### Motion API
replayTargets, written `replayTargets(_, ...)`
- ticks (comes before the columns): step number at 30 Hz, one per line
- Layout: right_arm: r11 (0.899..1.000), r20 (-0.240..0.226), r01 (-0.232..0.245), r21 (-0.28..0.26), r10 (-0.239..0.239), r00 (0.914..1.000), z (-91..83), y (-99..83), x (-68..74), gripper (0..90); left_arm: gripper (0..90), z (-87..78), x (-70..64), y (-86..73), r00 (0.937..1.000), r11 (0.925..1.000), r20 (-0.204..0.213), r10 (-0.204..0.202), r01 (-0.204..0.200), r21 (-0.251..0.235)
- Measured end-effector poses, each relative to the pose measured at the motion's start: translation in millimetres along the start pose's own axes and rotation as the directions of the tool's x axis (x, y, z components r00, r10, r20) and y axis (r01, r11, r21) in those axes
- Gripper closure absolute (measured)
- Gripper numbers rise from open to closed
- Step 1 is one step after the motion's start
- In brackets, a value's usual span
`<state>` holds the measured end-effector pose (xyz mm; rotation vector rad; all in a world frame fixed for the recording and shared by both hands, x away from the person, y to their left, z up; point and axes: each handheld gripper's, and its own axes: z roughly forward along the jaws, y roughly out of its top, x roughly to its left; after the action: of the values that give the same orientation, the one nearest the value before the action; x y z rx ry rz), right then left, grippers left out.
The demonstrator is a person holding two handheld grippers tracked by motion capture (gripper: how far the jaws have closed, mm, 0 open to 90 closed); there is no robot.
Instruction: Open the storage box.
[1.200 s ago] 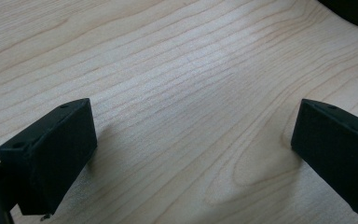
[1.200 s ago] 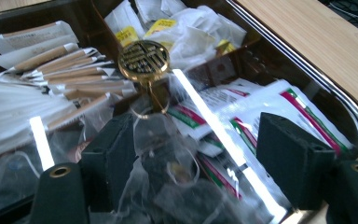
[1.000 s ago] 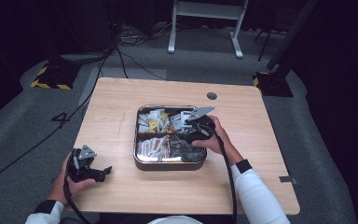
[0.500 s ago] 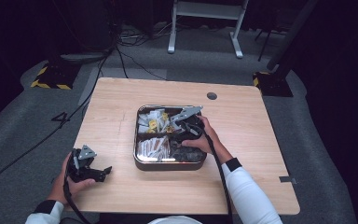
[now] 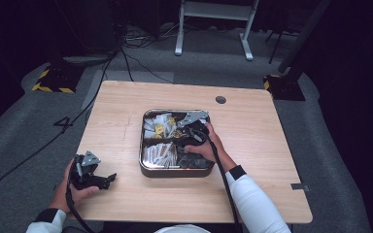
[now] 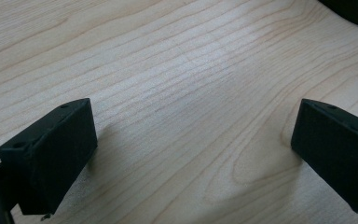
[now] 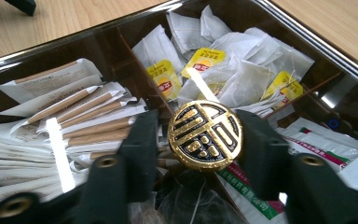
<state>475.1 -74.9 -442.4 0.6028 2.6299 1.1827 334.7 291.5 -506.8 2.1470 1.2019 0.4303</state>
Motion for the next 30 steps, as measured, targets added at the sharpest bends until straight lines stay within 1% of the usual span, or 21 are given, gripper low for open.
replayTargets(1, 1.000, 0.000, 0.000, 0.000, 0.000, 1.0000, 0.0, 0.0, 0.0, 53.3, 0.4, 0.0, 0.0, 0.0, 1.0000, 1.0000, 0.000, 0.000, 0.000, 0.000)
replayTargets(2, 1.000, 0.017, -0.013, -0.008, 0.013, 0.9998, -0.3, -0.7, 0.3, 58.3, 0.4, 0.0, 0.0, -0.1, 1.0000, 1.0000, 0.000, 0.000, 0.000, 0.000)
replayTargets(6, 1.000, 0.030, -0.018, -0.009, 0.018, 0.9994, -0.7, -1.1, 1.2, 58.5, 0.4, -0.1, 0.1, -0.2, 1.0000, 1.0000, 0.001, 0.002, -0.002, 0.000)
replayTargets(13, 1.000, 0.035, -0.018, -0.013, 0.019, 0.9992, -1.0, -1.3, 1.8, 58.6, 0.4, -0.2, 0.1, -0.3, 1.0000, 1.0000, 0.001, 0.002, -0.002, 0.000)
replayTargets(22, 1.000, 0.030, -0.020, -0.018, 0.021, 0.9993, -2.8, -2.1, 0.4, 58.8, 0.4, -0.3, 0.2, -0.2, 1.0000, 1.0000, 0.001, 0.002, -0.002, 0.000)
replayTargets(30, 1.000, 0.035, -0.016, -0.017, 0.016, 0.9993, -3.2, -1.6, 1.1, 58.8, 0.4, -0.4, 0.0, -0.5, 1.0000, 1.0000, 0.002, 0.000, 0.000, -0.001)
